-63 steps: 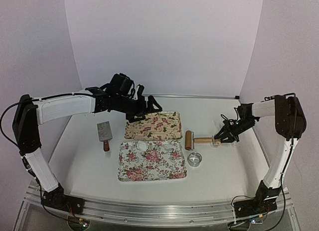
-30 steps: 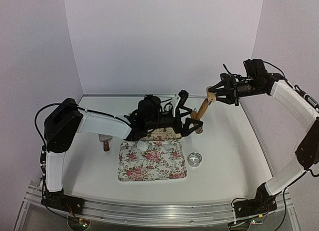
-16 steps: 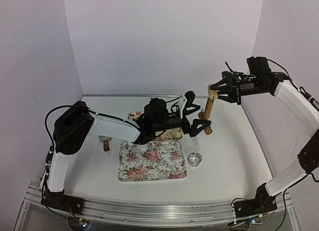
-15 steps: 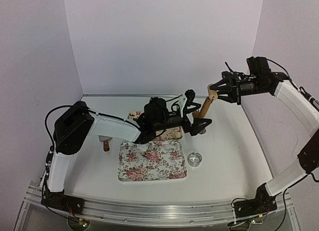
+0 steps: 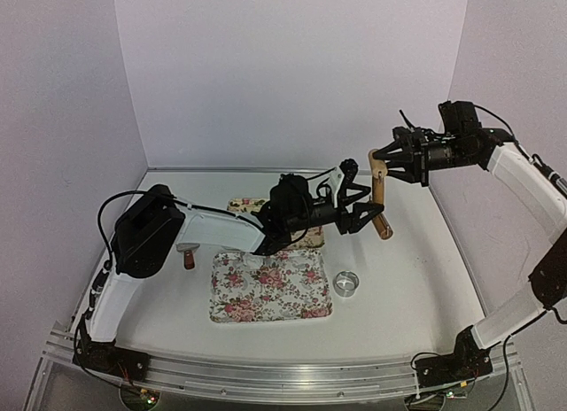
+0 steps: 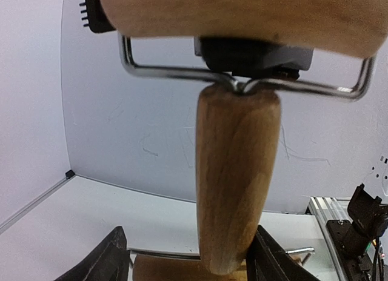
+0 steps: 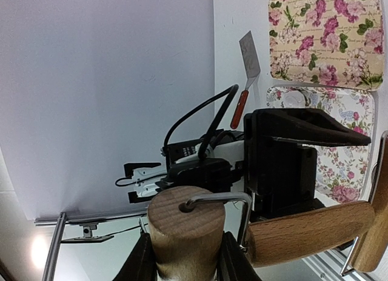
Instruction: Roll out the dumpling wrappers from the dough
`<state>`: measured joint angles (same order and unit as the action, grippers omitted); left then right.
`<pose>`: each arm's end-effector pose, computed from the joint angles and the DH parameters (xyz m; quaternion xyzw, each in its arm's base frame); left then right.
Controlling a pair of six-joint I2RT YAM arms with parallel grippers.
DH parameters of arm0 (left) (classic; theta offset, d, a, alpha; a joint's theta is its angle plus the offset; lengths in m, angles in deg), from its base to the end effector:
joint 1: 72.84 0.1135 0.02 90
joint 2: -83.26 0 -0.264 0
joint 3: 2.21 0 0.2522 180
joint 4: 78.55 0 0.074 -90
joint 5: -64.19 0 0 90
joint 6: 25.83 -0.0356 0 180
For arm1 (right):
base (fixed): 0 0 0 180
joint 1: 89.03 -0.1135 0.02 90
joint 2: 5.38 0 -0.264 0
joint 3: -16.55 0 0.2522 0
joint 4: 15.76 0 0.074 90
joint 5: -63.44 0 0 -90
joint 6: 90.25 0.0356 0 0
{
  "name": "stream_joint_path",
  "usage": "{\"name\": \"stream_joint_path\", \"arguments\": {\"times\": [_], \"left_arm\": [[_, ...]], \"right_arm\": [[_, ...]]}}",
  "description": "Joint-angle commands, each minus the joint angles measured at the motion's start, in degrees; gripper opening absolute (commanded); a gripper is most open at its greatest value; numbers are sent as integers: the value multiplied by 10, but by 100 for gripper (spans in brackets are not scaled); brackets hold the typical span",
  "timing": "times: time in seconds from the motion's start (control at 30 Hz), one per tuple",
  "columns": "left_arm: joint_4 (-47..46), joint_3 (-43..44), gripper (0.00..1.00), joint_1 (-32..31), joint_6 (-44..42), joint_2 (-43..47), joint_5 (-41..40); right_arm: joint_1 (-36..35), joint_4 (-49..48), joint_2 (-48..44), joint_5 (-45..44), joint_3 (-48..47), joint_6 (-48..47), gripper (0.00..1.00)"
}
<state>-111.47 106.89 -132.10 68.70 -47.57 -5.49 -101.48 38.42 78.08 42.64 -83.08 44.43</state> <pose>0.2614 -0.4638 0.2407 0.4083 0.4923 -0.4969 0.5866 0.2862 0.0973 0.3927 -0.0337 0.7799 0.6208 0.0728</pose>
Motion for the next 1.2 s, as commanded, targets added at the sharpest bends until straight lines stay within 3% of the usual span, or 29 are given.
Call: {"name": "stream_joint_path", "arguments": {"times": [0.0, 0.1, 0.2, 0.43, 0.53, 0.7, 0.9, 1.07, 1.17], "left_arm": [[-9, 44, 66, -4, 2, -14, -4], [-9, 49, 66, -6, 0, -19, -1], [-6, 47, 57, -7, -2, -20, -2], [10, 30, 13, -8, -22, -5, -17], [22, -2, 1, -8, -48, 22, -34], [75, -92, 0, -8, -100, 92, -58], [176, -164, 0, -8, -132, 164, -86], [261, -164, 0, -8, -149, 191, -80], [308, -146, 0, -9, -160, 195, -80]], "right_arm": [[-4, -14, -4, 33, -26, 3, 0], [-5, -15, -5, 32, -25, 4, 0], [-5, -14, -6, 29, -25, 5, 0], [-4, -12, -10, 14, -10, -1, 0], [-3, -8, -14, 4, 9, -12, 0], [10, 17, -18, -18, 49, -56, 0], [14, 189, 3, -141, 41, -199, 5], [7, 208, 24, -174, 59, -231, 8], [-14, 209, 45, -194, 61, -228, 15]]}}
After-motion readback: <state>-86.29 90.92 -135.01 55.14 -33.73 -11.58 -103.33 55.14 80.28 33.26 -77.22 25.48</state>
